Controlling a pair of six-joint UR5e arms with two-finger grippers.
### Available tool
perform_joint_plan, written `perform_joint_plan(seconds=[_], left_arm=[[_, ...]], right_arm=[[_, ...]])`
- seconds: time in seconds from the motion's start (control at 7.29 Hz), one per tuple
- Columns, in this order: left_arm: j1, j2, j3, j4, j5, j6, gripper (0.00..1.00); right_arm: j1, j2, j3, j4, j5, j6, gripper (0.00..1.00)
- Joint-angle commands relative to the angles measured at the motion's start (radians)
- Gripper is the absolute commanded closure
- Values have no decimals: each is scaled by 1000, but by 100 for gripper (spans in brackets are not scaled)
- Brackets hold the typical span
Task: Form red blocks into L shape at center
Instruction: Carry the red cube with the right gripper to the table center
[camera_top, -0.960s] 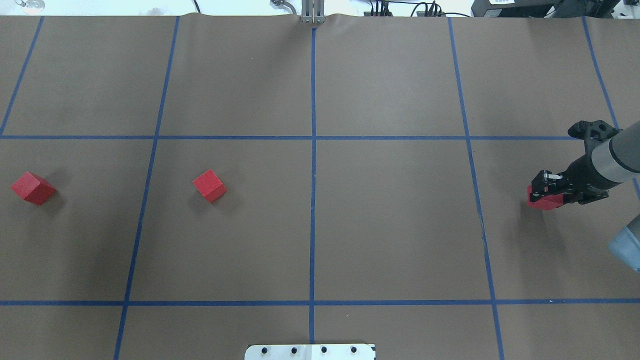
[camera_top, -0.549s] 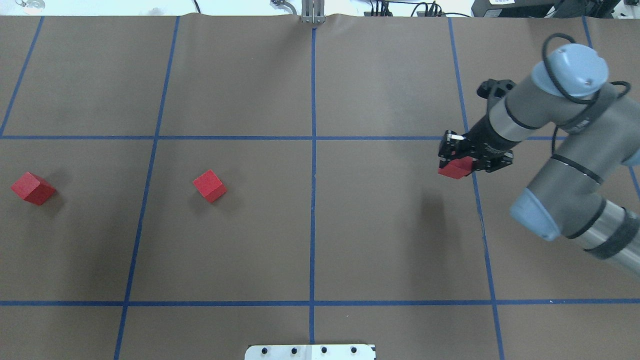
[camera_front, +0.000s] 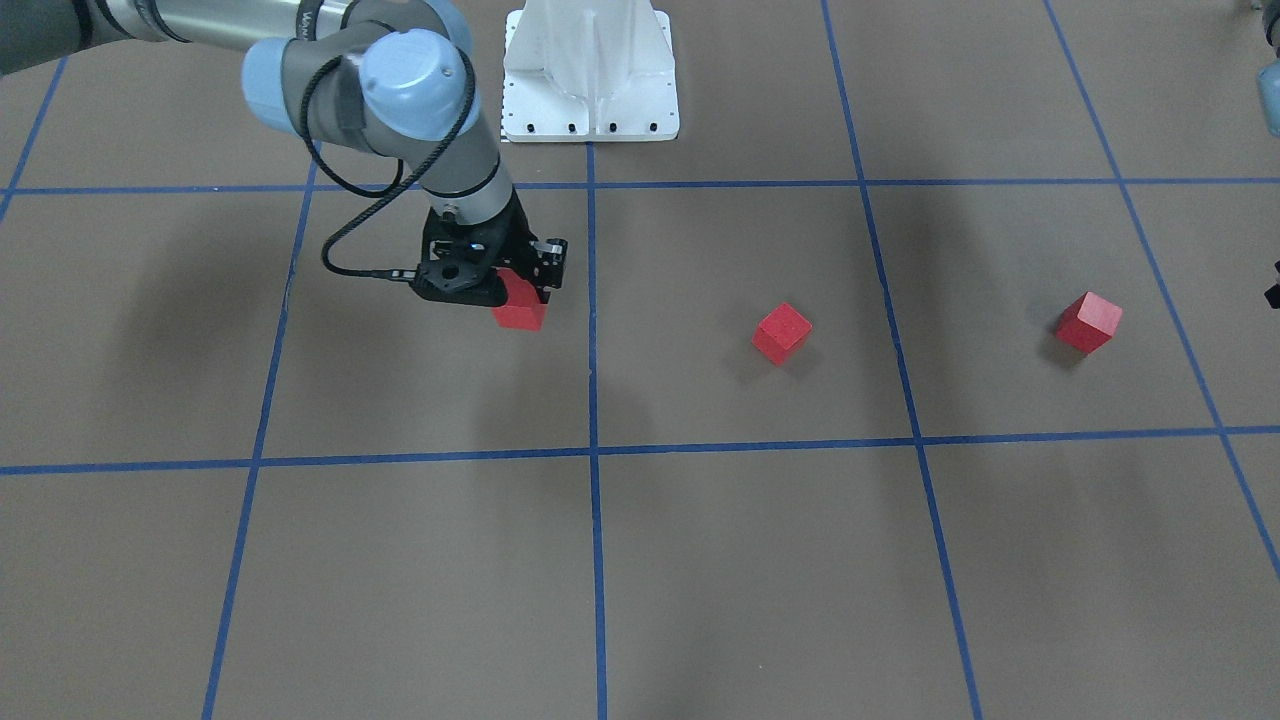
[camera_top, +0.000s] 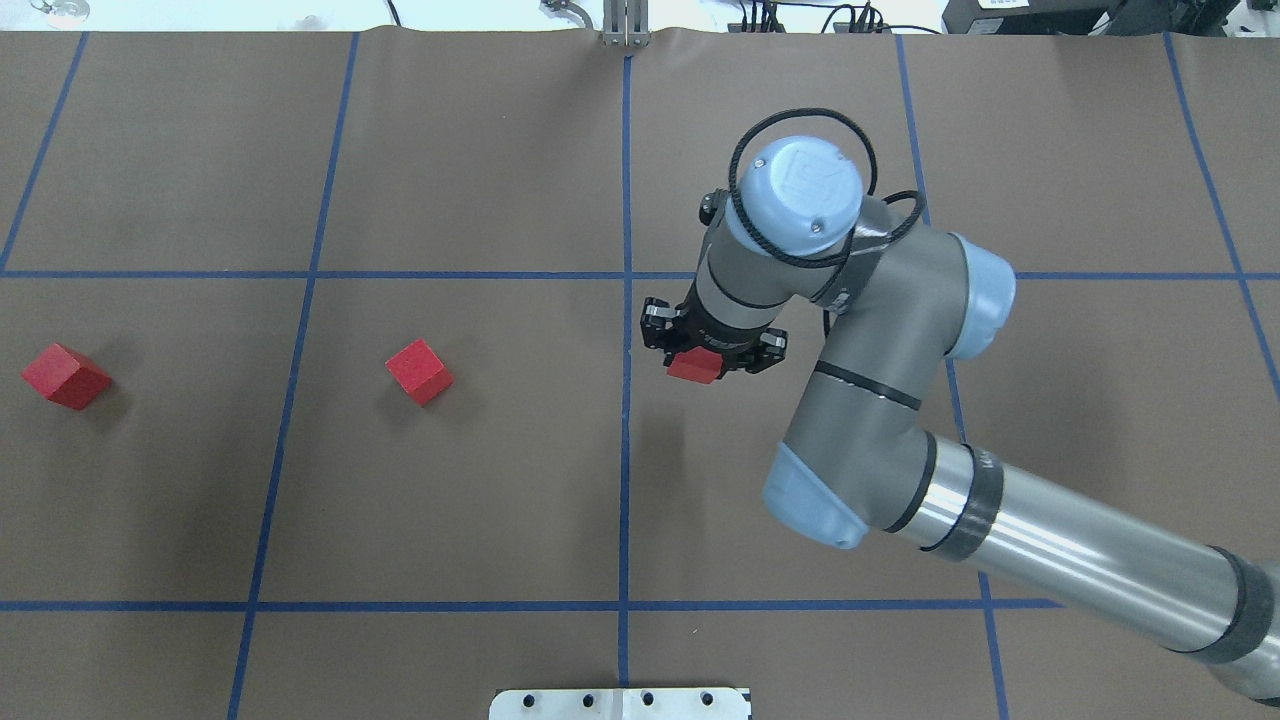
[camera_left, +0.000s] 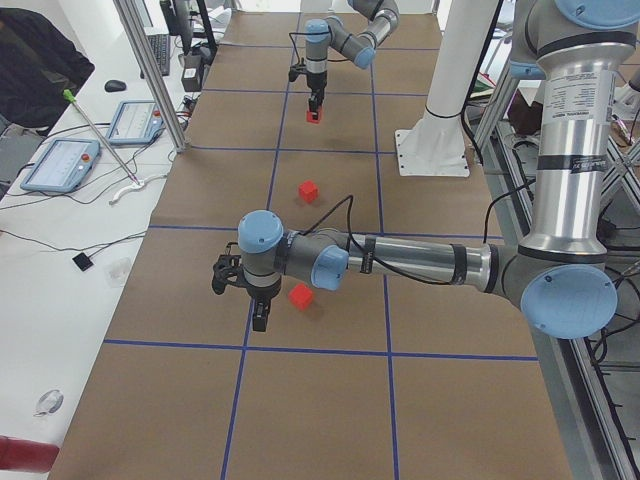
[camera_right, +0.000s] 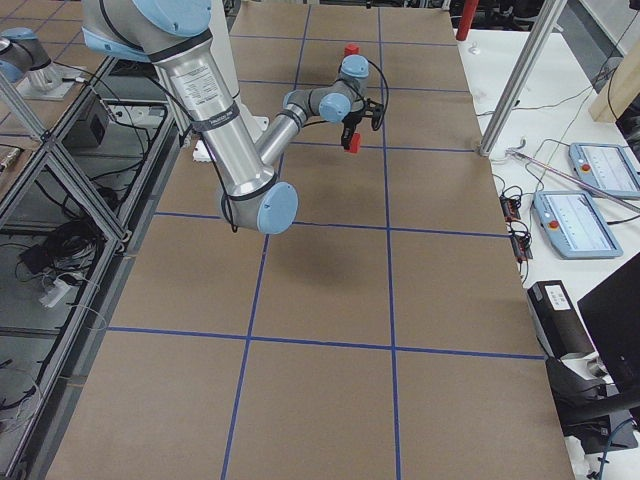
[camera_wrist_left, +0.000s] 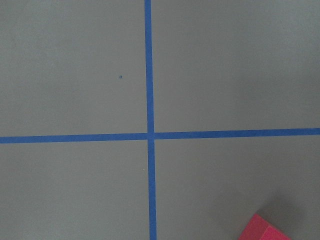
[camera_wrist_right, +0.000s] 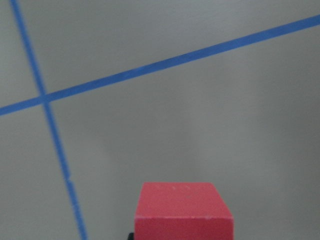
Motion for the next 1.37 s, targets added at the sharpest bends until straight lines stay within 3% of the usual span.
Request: perform_joint_plan(seconds=[0.0, 0.14, 0.27, 0.82, 0.96, 1.1, 1.23], left_arm=[[2, 0, 2, 0, -2, -1, 0], [2, 0, 0, -1, -2, -1, 0], [2, 0, -1, -1, -2, -1, 0], [2, 0, -2, -3, -2, -1, 0], [2, -2, -3, -3, -2, -1, 0], [2, -2, -3, -3, -2, -1, 0], [2, -6, -6, -3, -2, -1, 0]], right_arm=[[-62, 84, -130, 83, -65, 11, 100], [-78, 86, -143, 85, -69, 3, 100], [-85, 84, -144, 85, -69, 4, 71], [-102, 83, -175, 85, -71, 1, 49], [-107, 81, -176, 85, -76, 3, 29], [-125, 81, -176, 85, -126, 6, 1], [-127, 84, -173, 85, -149, 17, 1]])
